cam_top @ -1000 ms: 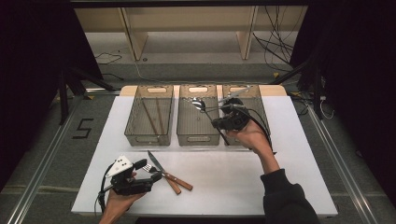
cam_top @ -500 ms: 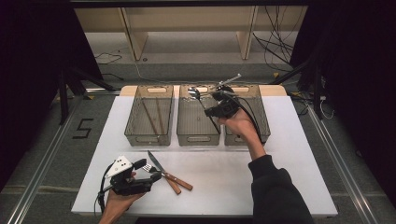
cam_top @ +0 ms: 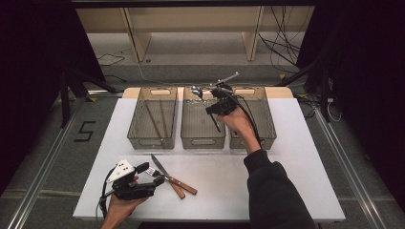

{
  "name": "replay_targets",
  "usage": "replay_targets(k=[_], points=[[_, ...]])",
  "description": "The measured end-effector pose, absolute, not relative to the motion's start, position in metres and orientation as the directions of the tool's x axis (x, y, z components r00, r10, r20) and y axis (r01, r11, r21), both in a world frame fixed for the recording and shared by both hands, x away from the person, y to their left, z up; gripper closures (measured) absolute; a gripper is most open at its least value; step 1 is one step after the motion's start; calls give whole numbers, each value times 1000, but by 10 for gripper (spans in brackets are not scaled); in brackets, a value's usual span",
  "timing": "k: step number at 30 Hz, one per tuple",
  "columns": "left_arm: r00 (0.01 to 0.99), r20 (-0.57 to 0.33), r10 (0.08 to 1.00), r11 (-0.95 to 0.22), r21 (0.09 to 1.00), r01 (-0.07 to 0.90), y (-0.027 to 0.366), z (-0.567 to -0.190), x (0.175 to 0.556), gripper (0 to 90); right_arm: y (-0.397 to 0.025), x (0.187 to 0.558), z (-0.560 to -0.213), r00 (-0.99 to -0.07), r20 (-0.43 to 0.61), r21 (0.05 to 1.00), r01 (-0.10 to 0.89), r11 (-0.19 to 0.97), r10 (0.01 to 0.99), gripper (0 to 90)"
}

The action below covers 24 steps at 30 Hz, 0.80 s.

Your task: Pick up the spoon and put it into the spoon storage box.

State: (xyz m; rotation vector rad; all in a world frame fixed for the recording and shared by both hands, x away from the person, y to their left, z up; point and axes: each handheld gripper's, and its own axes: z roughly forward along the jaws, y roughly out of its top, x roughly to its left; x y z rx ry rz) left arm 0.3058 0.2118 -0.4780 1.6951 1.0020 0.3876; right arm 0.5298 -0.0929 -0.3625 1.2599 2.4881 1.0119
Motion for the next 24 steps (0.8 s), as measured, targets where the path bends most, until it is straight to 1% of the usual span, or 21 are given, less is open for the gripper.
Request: replay_targets(k=[24], points=[[597, -222, 771, -66, 904, 422, 212, -478, 306, 168, -74, 545, -393, -599, 133, 585, 691, 425, 790, 846]])
